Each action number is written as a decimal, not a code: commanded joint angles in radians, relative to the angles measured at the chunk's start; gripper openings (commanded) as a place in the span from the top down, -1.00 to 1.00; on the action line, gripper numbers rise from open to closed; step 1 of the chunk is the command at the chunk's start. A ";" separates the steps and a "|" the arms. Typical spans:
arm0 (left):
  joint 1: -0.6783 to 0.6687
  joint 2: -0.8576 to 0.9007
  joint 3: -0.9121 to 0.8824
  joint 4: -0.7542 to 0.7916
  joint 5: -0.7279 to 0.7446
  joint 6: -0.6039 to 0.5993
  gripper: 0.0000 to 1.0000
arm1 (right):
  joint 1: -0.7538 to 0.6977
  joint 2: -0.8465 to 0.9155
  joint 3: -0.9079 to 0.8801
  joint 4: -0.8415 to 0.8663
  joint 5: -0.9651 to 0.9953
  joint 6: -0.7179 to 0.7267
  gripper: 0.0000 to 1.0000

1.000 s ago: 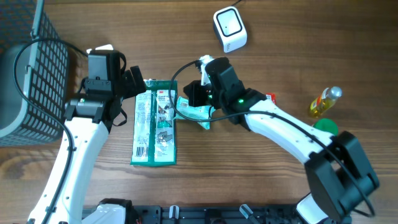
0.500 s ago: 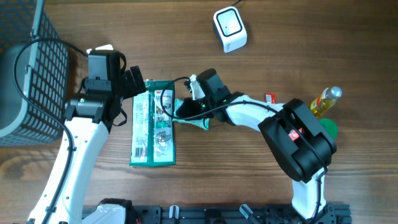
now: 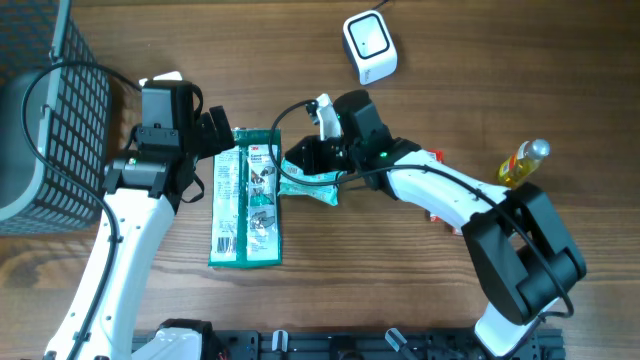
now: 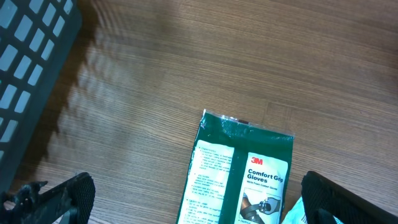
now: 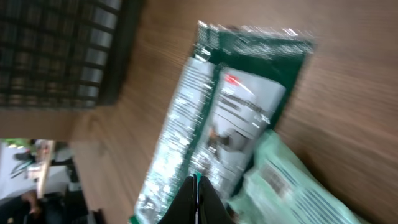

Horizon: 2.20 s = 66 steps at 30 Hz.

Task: Scan the item barcode
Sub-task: 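Pull the light-green glove pack rightward out of the gloves bag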

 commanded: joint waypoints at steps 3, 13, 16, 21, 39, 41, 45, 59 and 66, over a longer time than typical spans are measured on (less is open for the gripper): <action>0.004 -0.003 0.011 0.003 -0.005 -0.016 -1.00 | 0.005 0.119 -0.003 -0.006 0.093 0.016 0.91; 0.004 -0.003 0.011 0.003 -0.005 -0.016 -1.00 | 0.005 0.208 -0.002 -0.023 0.187 0.058 0.91; 0.004 -0.003 0.011 0.003 -0.005 -0.016 -1.00 | -0.003 0.098 -0.002 -0.021 0.159 0.013 0.91; 0.004 -0.003 0.011 0.003 -0.005 -0.016 -1.00 | -0.005 -0.051 -0.002 -0.021 0.029 -0.047 0.91; 0.004 -0.003 0.011 0.003 -0.005 -0.016 -1.00 | 0.052 0.178 -0.049 -0.027 -0.076 -0.001 0.91; 0.004 -0.003 0.011 0.003 -0.005 -0.016 -1.00 | 0.052 0.215 -0.049 -0.027 -0.076 0.010 0.91; 0.004 -0.003 0.011 0.003 -0.005 -0.016 -1.00 | 0.049 0.238 -0.049 -0.022 -0.076 0.009 0.92; 0.004 -0.003 0.011 0.003 -0.005 -0.016 -1.00 | 0.005 0.030 -0.024 0.055 -0.163 0.009 0.91; 0.004 -0.003 0.011 0.003 -0.005 -0.016 -1.00 | 0.005 0.024 -0.024 -0.027 0.146 0.012 0.91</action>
